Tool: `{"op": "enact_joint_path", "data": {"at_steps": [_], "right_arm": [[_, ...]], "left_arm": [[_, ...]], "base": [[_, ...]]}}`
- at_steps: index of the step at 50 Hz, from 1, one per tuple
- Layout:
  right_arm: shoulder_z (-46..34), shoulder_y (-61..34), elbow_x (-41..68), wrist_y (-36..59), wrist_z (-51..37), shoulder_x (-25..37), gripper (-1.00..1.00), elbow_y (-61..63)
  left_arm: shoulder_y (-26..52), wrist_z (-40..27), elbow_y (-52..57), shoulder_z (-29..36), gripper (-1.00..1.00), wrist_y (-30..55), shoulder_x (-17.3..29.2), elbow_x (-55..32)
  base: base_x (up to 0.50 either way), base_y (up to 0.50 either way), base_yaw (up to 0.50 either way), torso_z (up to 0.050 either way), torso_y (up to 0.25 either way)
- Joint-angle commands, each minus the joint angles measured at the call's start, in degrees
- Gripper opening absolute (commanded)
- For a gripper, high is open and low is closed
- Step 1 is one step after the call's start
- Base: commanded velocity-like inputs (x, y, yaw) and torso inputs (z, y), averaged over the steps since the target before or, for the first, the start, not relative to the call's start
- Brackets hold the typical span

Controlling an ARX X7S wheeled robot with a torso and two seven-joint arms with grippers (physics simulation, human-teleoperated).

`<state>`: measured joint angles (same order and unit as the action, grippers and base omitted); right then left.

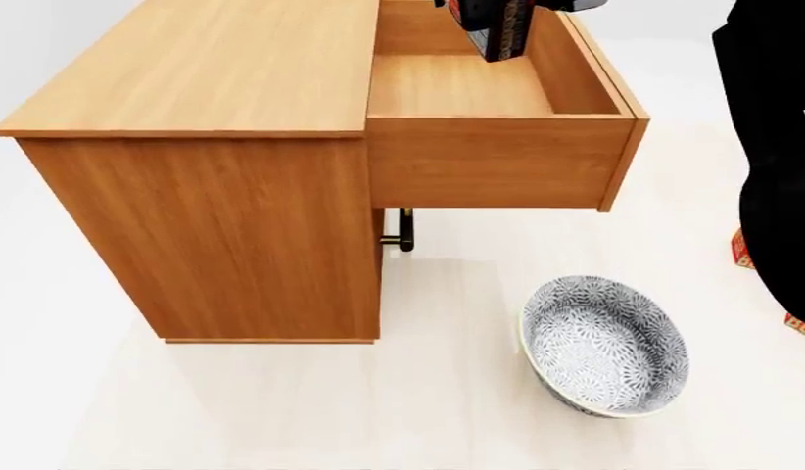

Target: Put the chocolate pudding in the top drawer of the cabinet and close it.

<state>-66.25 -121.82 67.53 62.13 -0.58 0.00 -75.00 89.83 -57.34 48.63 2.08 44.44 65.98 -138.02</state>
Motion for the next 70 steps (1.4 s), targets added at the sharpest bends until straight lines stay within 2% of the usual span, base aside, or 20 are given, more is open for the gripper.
{"op": "enact_joint_path", "data": {"at_steps": [1, 25, 38, 56, 57, 63, 70], "right_arm": [[-2.6, -0.3, 1.8, -0.7, 0.1, 0.0, -1.0, 0.0], [-15.0, -1.0, 13.7, -3.5, -0.6, 0.0, -1.0, 0.0], [-9.9, -0.8, 7.4, -2.5, 0.4, 0.0, -1.0, 0.0], [-12.1, -0.8, 9.0, -3.2, 0.4, 0.0, -1.0, 0.0], [-12.5, -0.8, 9.3, -3.3, 0.4, 0.0, 1.0, 0.0], [-14.0, -1.1, 10.6, -3.6, 0.5, 0.0, 1.0, 0.0], [-12.2, -0.9, 8.6, -3.2, 0.6, 0.0, 1.0, 0.0]], "left_arm": [[2.2, -0.5, -0.3, 1.4, 1.0, 0.2, 0.1, -0.6], [3.1, -0.5, -0.3, 1.8, 1.0, 0.5, 0.2, -0.9], [2.0, -0.3, -0.2, 1.1, 1.0, 0.3, 0.3, -0.6], [-2.7, 1.5, -0.1, -2.4, 1.0, 0.7, -0.1, 1.5], [-2.9, 1.6, 0.0, -2.5, 1.0, 0.7, -0.1, 1.6], [-2.8, 1.4, 0.1, -2.6, 1.0, 0.5, -0.1, 1.4], [-3.1, 1.5, 0.1, -2.9, 1.0, 0.6, -0.1, 1.6]], "base": [[0.0, 0.0, 0.0, 0.0, -0.059], [0.0, 0.0, 0.0, 0.0, -0.057], [0.0, 0.0, 0.0, 0.0, -0.101], [0.0, 0.0, 0.0, 0.0, -0.053], [0.0, 0.0, 0.0, 0.0, 0.0], [0.0, 0.0, 0.0, 0.0, 0.0], [0.0, 0.0, 0.0, 0.0, 0.0]]}}
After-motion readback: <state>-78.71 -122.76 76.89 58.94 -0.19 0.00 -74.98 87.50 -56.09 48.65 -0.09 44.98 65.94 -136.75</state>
